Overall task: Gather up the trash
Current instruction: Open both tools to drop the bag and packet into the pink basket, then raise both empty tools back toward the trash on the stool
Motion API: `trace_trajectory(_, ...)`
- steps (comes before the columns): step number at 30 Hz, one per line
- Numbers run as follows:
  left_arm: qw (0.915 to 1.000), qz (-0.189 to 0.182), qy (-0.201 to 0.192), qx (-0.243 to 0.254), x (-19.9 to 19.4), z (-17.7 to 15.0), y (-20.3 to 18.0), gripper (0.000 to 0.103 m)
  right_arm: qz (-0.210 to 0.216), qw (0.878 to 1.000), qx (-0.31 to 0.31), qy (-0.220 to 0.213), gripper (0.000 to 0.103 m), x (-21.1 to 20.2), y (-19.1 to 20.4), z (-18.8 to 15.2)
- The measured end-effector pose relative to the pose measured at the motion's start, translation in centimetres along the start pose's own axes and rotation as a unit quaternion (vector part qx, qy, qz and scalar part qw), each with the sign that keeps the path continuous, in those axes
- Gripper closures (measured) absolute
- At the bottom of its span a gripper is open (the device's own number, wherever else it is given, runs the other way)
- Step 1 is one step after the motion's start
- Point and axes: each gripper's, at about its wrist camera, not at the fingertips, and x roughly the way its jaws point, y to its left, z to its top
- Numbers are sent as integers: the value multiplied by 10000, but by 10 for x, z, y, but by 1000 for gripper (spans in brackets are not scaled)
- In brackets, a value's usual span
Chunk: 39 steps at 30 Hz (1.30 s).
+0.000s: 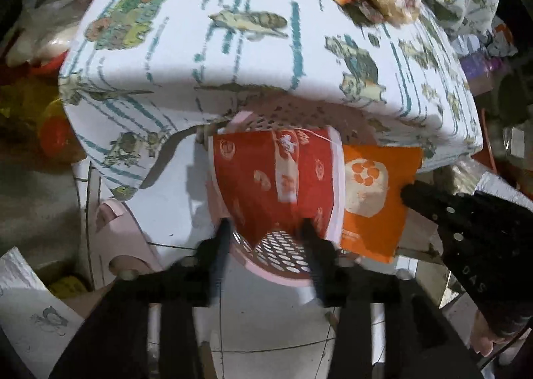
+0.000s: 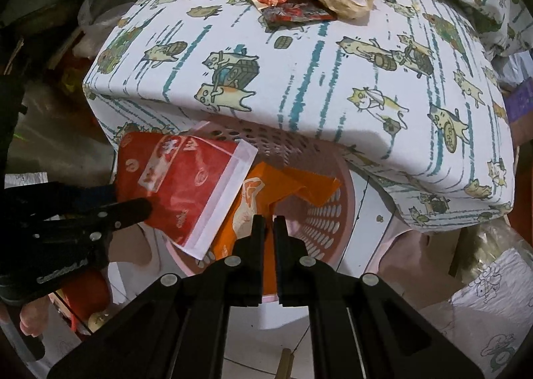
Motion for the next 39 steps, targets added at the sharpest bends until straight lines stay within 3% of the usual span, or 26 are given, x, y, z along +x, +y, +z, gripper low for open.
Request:
trace_trajectory(6, 9998, -45, -25, -191, -9, 3, 4, 35, 207, 9997, 42, -108, 92, -8, -1, 1)
trace_trajectory(10, 9996, 264, -99, -7, -10, 4, 1, 34, 210, 9996, -6, -208, 87, -12, 1, 2)
trace_trajectory(14, 9993, 305, -189, -122, -16, 5, 7, 33, 181, 9992, 48, -364, 62, -21, -1, 3)
trace_trajectory(18, 9959, 703, -557, -84, -33, 7, 5, 30, 144, 9975, -11, -689, 50, -42, 0, 6)
trace_trajectory(20, 9854, 1385, -983, 72, -48, 6, -1, 30, 144, 9957, -113, -908, 41, -55, 4, 8)
trace_trajectory(22, 9759, 1674, -1386, 180, -63, 3, -4, 30, 149, 9937, -164, -1095, 40, -65, 6, 9)
trace_trajectory(25, 9715, 1630, -1722, 18, -82, 1, 0, 30, 89, 9903, -139, -1376, 37, -84, 5, 11)
trace_trajectory(30, 9683, 1289, -2132, -167, -110, 3, 11, 30, -28, 9814, 41, -1917, 21, -121, 1, 13)
trace_trajectory(32, 9567, 1556, -2457, -117, -121, 4, 10, 29, -148, 9770, 72, -2127, 14, -132, 1, 14)
trace_trajectory(33, 9510, 1673, -2599, -80, -125, 4, 9, 23, -227, 9744, 67, -2235, 9, -135, 1, 14)
trace_trajectory(34, 9452, 1774, -2740, -28, -129, 5, 7, 17, -334, 9722, 57, -2315, 8, -137, 2, 13)
trace_trajectory(36, 9321, 1950, -3050, 75, -138, 1, 3, 17, -541, 9692, 33, -2402, 7, -139, 3, 11)
trace_trajectory(39, 9206, 1941, -3387, 108, -149, -5, -3, 16, -594, 9701, -73, -2352, 6, -136, 3, 11)
